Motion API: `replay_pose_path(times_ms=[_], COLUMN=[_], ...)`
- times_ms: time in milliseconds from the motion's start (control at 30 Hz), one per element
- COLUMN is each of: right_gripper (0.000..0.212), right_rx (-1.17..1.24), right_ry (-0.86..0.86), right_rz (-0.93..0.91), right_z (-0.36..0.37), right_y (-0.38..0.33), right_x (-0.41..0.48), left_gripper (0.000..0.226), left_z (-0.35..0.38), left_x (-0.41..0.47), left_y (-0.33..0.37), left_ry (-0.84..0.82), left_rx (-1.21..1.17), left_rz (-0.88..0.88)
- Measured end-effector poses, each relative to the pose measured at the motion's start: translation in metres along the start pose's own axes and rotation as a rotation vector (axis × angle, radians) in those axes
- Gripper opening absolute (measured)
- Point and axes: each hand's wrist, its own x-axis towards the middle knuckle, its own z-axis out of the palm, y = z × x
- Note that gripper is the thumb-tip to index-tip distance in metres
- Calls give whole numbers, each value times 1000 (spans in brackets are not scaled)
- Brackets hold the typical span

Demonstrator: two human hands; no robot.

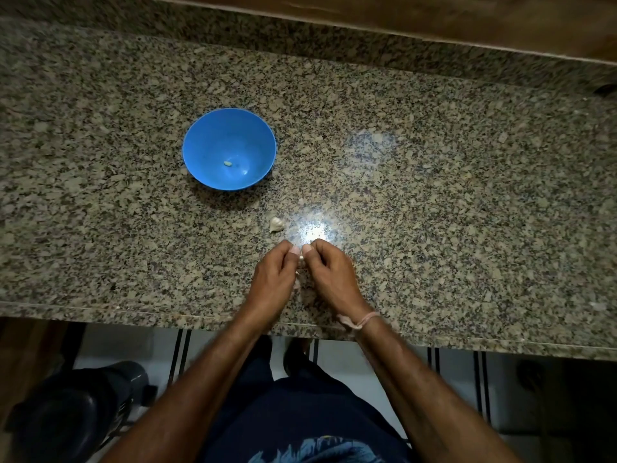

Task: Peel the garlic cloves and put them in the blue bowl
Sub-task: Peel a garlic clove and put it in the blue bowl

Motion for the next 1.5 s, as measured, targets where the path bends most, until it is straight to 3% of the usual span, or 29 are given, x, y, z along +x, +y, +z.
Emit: replay_pose_path(times_ms=[100,167,300,367,433,500,567,633,700,767,833,933,1033,1100,1200,1267,1333,1400,1500], right_gripper=[27,25,27,28,28,27,27,26,27,29,30,27,26,27,31,31,29,29,35], right_rx=[254,326,10,-199,-251,-21,213,156,-122,-264,-159,175,470,402,56,30,239,505,659], right_ry=[-100,-95,22,87,96,22,-86,-78,44,125,102,-45,-125,-70,69,83,9,-100,-161], right_rz=[239,261,-81,-225,-231,-47,170,143,-105,-265,-184,143,372,292,-21,-50,136,388,564], right_z=[-1,2,6,6,3,-2,-4,1,6,10,10,4,3,8,11,10,7,5,6], right_y=[0,2,4,4,2,-1,-1,2,7,6,1,-7,-10,-8,-6,-7,-11,-14,-12], right_x=[0,-3,-8,-5,-1,2,2,-1,-4,-5,-3,-3,-5,-7,-6,-5,-4,-2,1], left_gripper=[26,27,30,31,29,27,26,29,35,38,37,30,27,29,31,33,33,31,26], left_z=[0,-3,-11,-12,-7,-3,-2,-4,-6,-8,-9,-10,-8,-8,-6,-6,-6,-5,-6], left_x=[-2,0,7,8,2,-2,-2,2,4,6,5,-2,-3,-4,-5,-3,-2,-3,0], left_y=[1,5,11,12,14,10,3,1,6,7,4,1,2,4,12,16,12,3,-3], left_ry=[49,5,-214,-236,-128,30,80,-14,-171,-238,-204,-38,27,27,-61,-87,-17,96,189], left_rx=[120,34,-343,-423,-257,40,196,-15,-457,-668,-547,-118,-3,37,-241,-367,-200,92,194], left_rz=[155,55,-304,-370,-197,82,194,12,-358,-524,-398,-56,69,55,-123,-199,-92,141,324])
